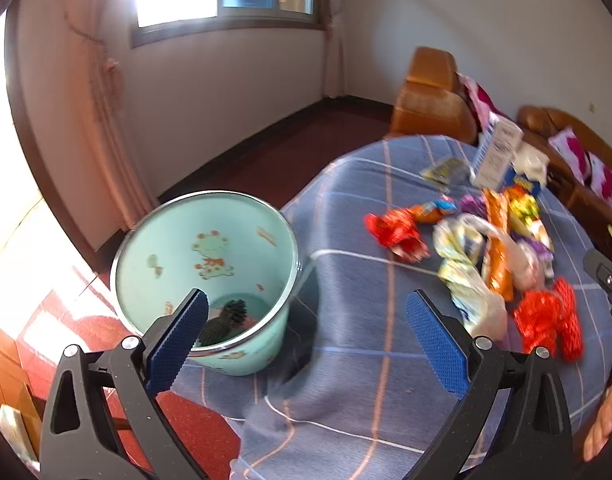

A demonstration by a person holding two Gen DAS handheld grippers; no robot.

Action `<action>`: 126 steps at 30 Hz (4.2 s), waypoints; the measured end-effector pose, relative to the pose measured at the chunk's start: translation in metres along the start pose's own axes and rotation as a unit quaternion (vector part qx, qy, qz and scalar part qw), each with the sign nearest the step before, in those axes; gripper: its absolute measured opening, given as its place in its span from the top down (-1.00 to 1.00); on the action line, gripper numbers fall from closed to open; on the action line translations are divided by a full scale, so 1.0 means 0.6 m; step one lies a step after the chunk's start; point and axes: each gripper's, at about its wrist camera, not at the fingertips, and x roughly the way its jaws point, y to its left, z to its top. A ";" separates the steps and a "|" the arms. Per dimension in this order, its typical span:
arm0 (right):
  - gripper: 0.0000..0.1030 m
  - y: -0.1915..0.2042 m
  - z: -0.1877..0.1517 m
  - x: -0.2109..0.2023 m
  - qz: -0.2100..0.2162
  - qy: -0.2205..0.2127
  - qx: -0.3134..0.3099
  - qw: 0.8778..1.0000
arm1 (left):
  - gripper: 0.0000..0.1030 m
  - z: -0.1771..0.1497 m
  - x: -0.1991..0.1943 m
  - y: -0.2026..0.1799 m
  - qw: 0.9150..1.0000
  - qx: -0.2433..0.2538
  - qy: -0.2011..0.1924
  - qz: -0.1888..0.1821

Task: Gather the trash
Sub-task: 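Grasp the red mesh net with the right gripper while the left gripper grasps the yellow-white bag, then carry both items over the green bin and open the right gripper to drop the net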

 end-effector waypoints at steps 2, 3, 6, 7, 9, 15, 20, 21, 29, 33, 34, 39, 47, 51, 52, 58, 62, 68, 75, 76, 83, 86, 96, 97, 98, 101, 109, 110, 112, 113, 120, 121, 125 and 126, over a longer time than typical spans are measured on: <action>-0.86 -0.027 -0.009 0.004 -0.020 0.005 -0.006 1.000 | -0.88 -0.002 0.007 -0.020 1.000 0.013 0.004 -0.008; -0.85 -0.037 -0.013 0.006 -0.026 0.008 -0.007 1.000 | -0.88 -0.002 0.010 -0.027 1.000 0.013 0.005 -0.009; -0.64 -0.079 -0.025 0.014 -0.042 0.021 0.005 0.999 | -0.88 0.003 0.015 -0.057 0.999 0.018 0.010 -0.034; -0.55 -0.091 -0.029 0.020 -0.049 0.029 0.010 0.998 | -0.88 0.005 0.015 -0.065 0.999 0.023 0.008 -0.035; -0.45 -0.115 -0.041 0.033 -0.056 0.043 0.023 0.997 | -0.88 0.006 0.019 -0.084 0.999 0.033 0.007 -0.035; -0.41 -0.112 -0.054 0.060 -0.041 0.072 0.013 0.997 | -0.86 0.017 0.037 -0.129 0.998 0.046 0.016 -0.048; -0.13 -0.114 -0.070 0.094 -0.031 0.125 0.029 0.991 | -0.77 0.013 0.059 -0.178 0.995 0.074 0.026 -0.054; -0.07 -0.113 -0.075 0.100 -0.027 0.132 0.027 0.991 | -0.74 0.010 0.065 -0.183 0.995 0.076 0.030 -0.054; 0.38 -0.100 -0.084 0.118 0.008 0.157 0.025 0.987 | -0.41 -0.006 0.112 -0.194 0.994 0.058 0.068 -0.068; 0.59 -0.097 -0.081 0.112 0.014 0.158 0.039 0.987 | 0.33 -0.009 0.128 -0.189 0.992 0.043 0.080 -0.093; 0.60 -0.100 -0.081 0.109 0.014 0.155 0.044 0.987 | 0.35 -0.010 0.129 -0.184 0.990 0.035 0.085 -0.104; 0.60 -0.106 -0.057 0.065 -0.002 0.106 0.044 0.993 | 0.38 -0.005 0.098 -0.164 0.992 0.034 0.058 -0.110; 0.60 -0.064 -0.020 -0.004 -0.013 0.028 0.010 0.999 | 0.38 0.004 0.011 -0.120 0.995 0.053 -0.003 -0.085; 0.60 -0.034 -0.012 -0.010 0.003 0.018 -0.003 1.000 | 0.38 0.007 -0.005 -0.093 0.995 0.051 -0.018 -0.080; 0.60 -0.028 -0.012 -0.009 0.005 0.021 -0.004 1.000 | 0.38 0.006 -0.003 -0.090 0.996 0.049 -0.017 -0.077; 0.60 -0.012 -0.013 -0.010 0.010 0.029 -0.007 0.999 | 0.41 0.003 -0.002 -0.073 0.995 0.034 -0.015 -0.091; 0.60 0.004 -0.010 -0.014 0.017 0.027 -0.016 0.999 | 0.43 0.010 -0.022 -0.057 0.995 0.030 -0.033 -0.090; 0.60 0.049 0.006 -0.020 0.044 0.016 -0.035 0.998 | 0.43 0.025 -0.055 -0.017 0.996 0.017 -0.054 -0.076; 0.60 0.123 0.020 -0.018 0.087 0.011 -0.061 0.994 | 0.43 0.034 -0.075 0.062 0.998 -0.009 -0.065 -0.018; 0.60 0.137 0.021 -0.018 0.093 0.010 -0.067 0.993 | 0.43 0.036 -0.076 0.076 0.998 -0.014 -0.067 -0.010; 0.60 0.212 0.029 -0.007 0.124 0.013 -0.096 0.988 | 0.43 0.036 -0.088 0.149 0.996 -0.042 -0.078 0.033; 0.60 0.248 0.032 0.001 0.141 0.019 -0.105 0.984 | 0.43 0.037 -0.088 0.181 0.994 -0.058 -0.080 0.051; 0.60 0.367 0.033 0.035 0.177 0.039 -0.147 0.972 | 0.43 0.034 -0.062 0.239 0.992 -0.084 -0.066 0.062; 0.60 0.376 0.032 0.038 0.179 0.041 -0.149 0.972 | 0.43 0.033 -0.058 0.240 0.992 -0.085 -0.064 0.061; 0.60 0.384 0.030 0.042 0.181 0.044 -0.151 0.971 | 0.43 0.032 -0.054 0.243 0.993 -0.086 -0.061 0.061; 0.60 0.407 0.025 0.057 0.182 0.053 -0.160 0.969 | 0.43 0.030 -0.037 0.251 0.993 -0.091 -0.051 0.059; 0.60 0.449 0.007 0.107 0.189 0.094 -0.172 0.962 | 0.43 0.025 -0.003 0.262 0.994 -0.094 -0.031 0.054; 0.59 0.453 0.005 0.113 0.191 0.098 -0.174 0.961 | 0.43 0.025 0.002 0.262 0.994 -0.095 -0.029 0.053; 0.59 0.460 0.001 0.122 0.192 0.104 -0.178 0.960 | 0.43 0.026 0.011 0.266 0.994 -0.097 -0.024 0.050; 0.59 0.462 0.000 0.126 0.192 0.107 -0.180 0.959 | 0.43 0.025 0.016 0.266 0.994 -0.097 -0.022 0.048; 0.59 0.473 -0.013 0.163 0.200 0.144 -0.179 0.952 | 0.43 0.021 0.048 0.265 0.995 -0.095 -0.001 0.041; 0.59 0.475 -0.014 0.167 0.201 0.148 -0.181 0.951 | 0.43 0.020 0.050 0.264 0.995 -0.094 0.001 0.041; 0.58 0.485 -0.018 0.180 0.205 0.161 -0.185 0.948 | 0.43 0.018 0.063 0.264 0.995 -0.093 0.008 0.043; 0.58 0.487 -0.019 0.183 0.206 0.164 -0.185 0.947 | 0.43 0.018 0.065 0.265 0.995 -0.093 0.010 0.044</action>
